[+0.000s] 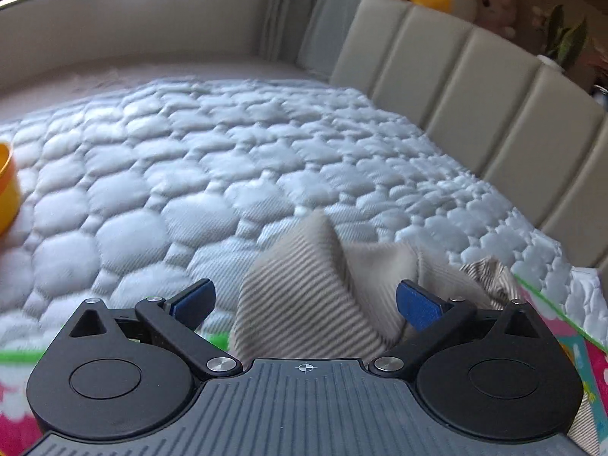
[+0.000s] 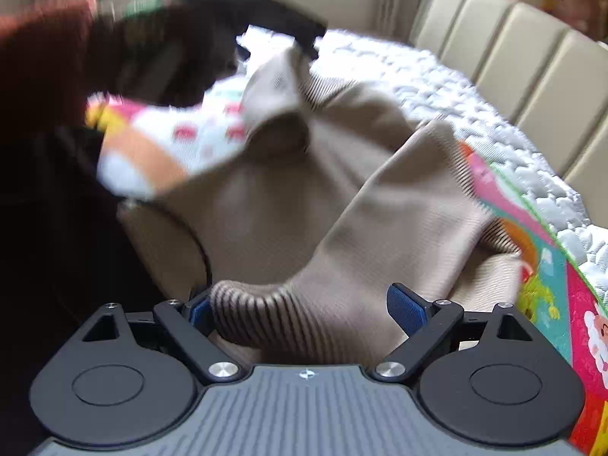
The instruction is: Fold clothes
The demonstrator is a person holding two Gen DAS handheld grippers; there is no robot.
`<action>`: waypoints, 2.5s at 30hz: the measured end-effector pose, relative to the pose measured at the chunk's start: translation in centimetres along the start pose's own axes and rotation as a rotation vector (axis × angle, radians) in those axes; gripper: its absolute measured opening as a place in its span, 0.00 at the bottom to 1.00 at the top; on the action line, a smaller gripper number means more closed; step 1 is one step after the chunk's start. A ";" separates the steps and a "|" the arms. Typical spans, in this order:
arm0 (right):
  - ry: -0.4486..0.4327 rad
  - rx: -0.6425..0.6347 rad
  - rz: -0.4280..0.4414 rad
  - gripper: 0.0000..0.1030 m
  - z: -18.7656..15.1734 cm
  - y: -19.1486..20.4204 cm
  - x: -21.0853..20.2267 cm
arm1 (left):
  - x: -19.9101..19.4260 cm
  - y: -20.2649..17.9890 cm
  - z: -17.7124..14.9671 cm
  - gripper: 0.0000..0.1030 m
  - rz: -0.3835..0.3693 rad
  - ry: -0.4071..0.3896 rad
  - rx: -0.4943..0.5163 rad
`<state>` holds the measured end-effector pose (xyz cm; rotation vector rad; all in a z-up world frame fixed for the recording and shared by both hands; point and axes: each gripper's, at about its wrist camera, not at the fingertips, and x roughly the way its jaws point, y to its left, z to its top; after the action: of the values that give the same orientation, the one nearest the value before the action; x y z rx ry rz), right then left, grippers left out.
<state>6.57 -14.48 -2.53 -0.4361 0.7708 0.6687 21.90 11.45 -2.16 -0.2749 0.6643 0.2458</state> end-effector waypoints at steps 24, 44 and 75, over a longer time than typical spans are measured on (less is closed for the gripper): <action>-0.041 -0.367 -0.466 0.82 9.4 -6.9 13.1 | -2.2 -1.9 0.4 0.93 -0.029 -0.070 -0.127; -0.008 -0.027 -0.570 0.96 11.1 -20.6 16.0 | 4.9 -2.0 -1.9 0.87 -0.060 0.114 0.104; -0.171 -0.089 -0.689 0.04 13.6 -22.6 0.3 | 0.5 0.8 -0.9 0.99 -0.019 0.024 -0.085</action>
<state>29.05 -22.55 8.79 -0.6724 0.3859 0.0899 21.56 12.03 -3.29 -0.3657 0.6757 0.2528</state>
